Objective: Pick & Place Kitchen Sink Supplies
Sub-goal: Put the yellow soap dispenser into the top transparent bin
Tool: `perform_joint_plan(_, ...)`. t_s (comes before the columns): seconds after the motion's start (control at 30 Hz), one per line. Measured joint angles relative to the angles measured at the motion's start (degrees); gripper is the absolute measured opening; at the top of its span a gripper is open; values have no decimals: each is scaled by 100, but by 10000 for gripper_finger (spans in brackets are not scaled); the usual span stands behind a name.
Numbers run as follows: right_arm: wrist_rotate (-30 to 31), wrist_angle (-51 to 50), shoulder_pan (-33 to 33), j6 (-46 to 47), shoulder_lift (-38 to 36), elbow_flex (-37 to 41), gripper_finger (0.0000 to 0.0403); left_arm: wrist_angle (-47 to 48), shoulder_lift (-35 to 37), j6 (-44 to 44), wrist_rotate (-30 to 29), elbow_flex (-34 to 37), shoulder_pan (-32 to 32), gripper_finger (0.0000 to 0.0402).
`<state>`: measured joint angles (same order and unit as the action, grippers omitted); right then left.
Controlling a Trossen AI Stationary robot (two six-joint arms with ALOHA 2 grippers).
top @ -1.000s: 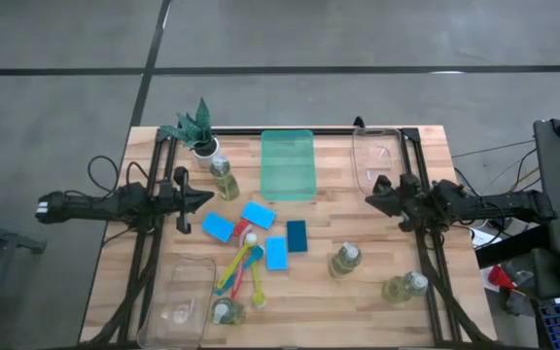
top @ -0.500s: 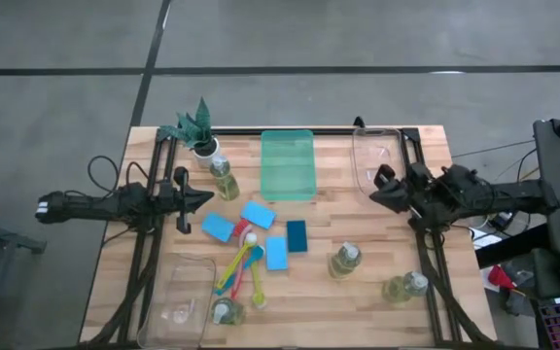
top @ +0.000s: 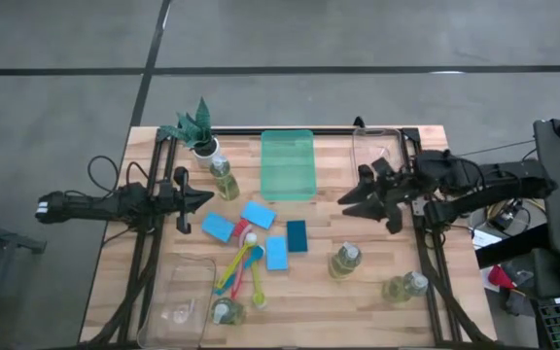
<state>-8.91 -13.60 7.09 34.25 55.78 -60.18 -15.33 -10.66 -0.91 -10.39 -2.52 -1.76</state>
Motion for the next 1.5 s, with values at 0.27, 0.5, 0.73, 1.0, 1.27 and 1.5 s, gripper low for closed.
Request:
perform_joint_plan(0.27,449,-3337,240,605,1309,-1857,221,0,0,2,0,-2,1,3)
perform_joint_plan(0.5,454,-5602,566,1648,2264,-3081,228,0,0,1,1,-2,2,3)
perform_joint_plan(0.73,567,-6354,1104,2029,2949,-4089,228,3,0,2,0,-1,0,3)
perform_joint_plan(1.0,945,-7627,1490,2110,3754,-4998,228,2,0,0,1,-1,1,3)
perform_joint_plan(1.27,1081,-7642,1631,1796,4282,-5322,228,2,0,2,0,-2,2,3)
perform_joint_plan(1.5,1198,-7644,1631,1907,4249,-5204,228,2,0,2,1,-2,2,3)
